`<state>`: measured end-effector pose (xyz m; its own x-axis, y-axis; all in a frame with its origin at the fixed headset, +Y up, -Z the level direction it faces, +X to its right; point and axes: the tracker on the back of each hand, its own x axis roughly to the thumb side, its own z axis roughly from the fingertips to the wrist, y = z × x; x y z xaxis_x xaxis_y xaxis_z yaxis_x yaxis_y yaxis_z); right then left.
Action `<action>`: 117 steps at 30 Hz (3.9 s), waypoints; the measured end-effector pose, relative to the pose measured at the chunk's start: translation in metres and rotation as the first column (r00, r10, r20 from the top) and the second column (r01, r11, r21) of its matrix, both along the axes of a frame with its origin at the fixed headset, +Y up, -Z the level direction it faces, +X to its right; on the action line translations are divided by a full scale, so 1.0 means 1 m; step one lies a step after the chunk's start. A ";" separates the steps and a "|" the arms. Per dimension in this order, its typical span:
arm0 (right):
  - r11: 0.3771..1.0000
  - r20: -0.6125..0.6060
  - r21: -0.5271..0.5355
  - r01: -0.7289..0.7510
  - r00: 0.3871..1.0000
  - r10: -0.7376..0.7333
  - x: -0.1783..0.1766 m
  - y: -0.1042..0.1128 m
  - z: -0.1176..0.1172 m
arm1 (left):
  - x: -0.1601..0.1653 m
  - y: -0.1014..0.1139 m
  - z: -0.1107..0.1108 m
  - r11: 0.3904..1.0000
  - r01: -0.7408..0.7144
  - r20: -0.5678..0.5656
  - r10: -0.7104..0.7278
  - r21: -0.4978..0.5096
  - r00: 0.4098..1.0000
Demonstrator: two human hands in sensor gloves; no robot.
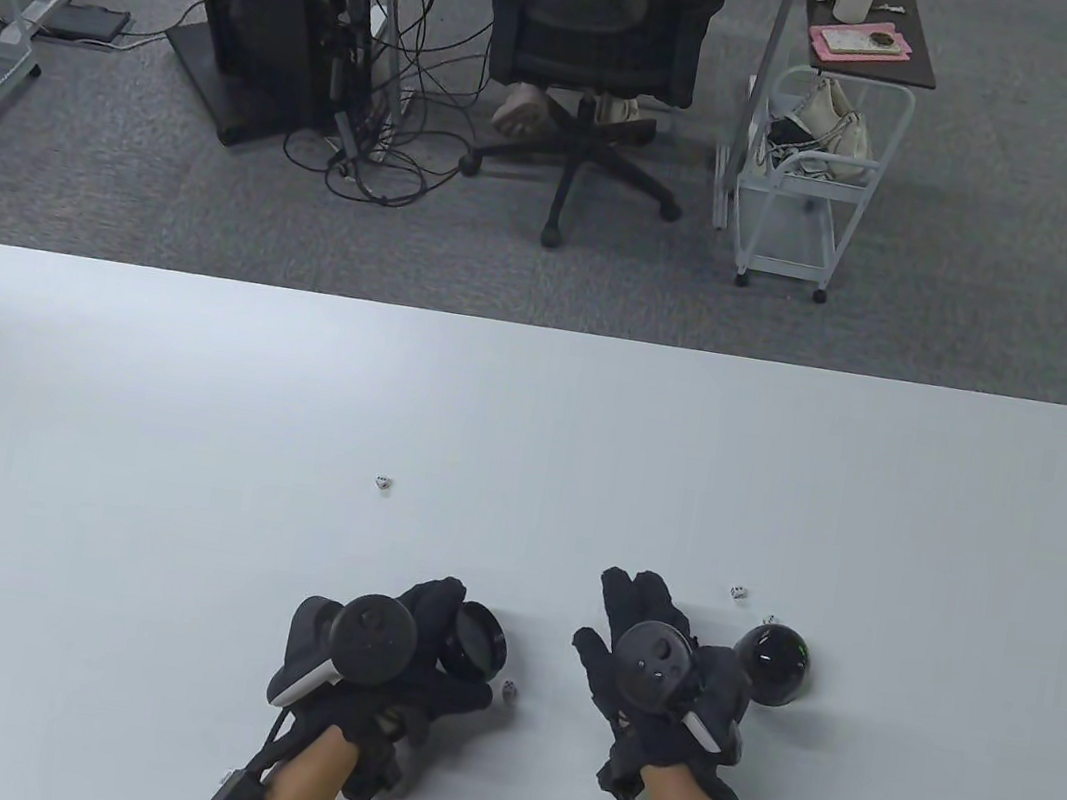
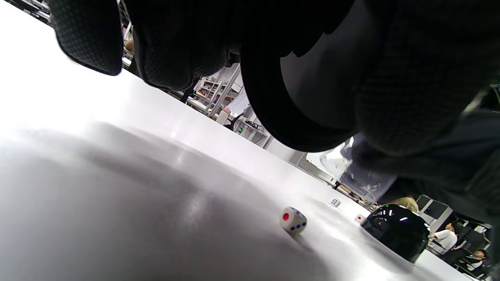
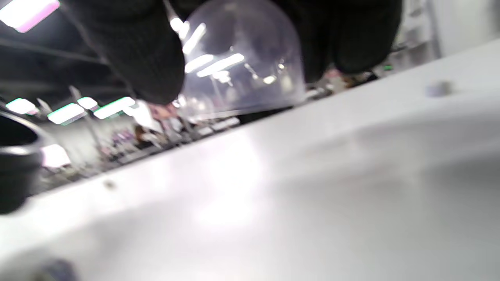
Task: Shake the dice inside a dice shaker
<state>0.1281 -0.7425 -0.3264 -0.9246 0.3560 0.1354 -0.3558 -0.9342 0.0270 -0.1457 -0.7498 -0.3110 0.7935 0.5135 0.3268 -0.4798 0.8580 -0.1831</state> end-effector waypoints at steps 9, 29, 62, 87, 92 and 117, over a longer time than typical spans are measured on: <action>0.976 0.076 -0.155 -0.155 0.983 0.168 0.001 -0.018 -0.013 | -0.002 0.002 -0.001 1.000 0.026 -0.025 -0.026 -0.004 0.999; 0.995 0.002 0.096 0.036 0.999 -0.037 0.076 0.025 0.017 | 0.018 0.019 -0.032 0.995 0.033 -0.138 -0.045 -0.091 0.989; 0.990 -0.061 0.138 -0.037 0.997 0.046 0.067 0.027 0.037 | 0.048 -0.028 -0.059 0.915 0.188 -0.240 -0.284 -0.357 0.928; 0.987 -0.052 0.159 -0.002 0.999 0.010 0.074 0.035 0.042 | -0.038 0.038 -0.022 0.935 0.228 -0.308 -0.309 -0.271 0.900; 0.986 -0.054 0.165 -0.021 0.998 0.031 0.073 0.035 0.043 | -0.067 0.022 -0.017 0.902 0.243 -0.323 -0.363 -0.358 0.874; 0.989 -0.050 0.143 -0.038 0.998 0.046 0.068 0.031 0.043 | -0.040 0.009 -0.028 0.919 0.320 -0.254 -0.375 -0.230 0.892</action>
<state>0.1957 -0.7116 -0.2834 -0.9284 0.2909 0.2312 -0.3179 -0.9440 -0.0887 -0.1859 -0.7410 -0.3386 0.9765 0.2150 -0.0128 -0.2114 0.9455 -0.2479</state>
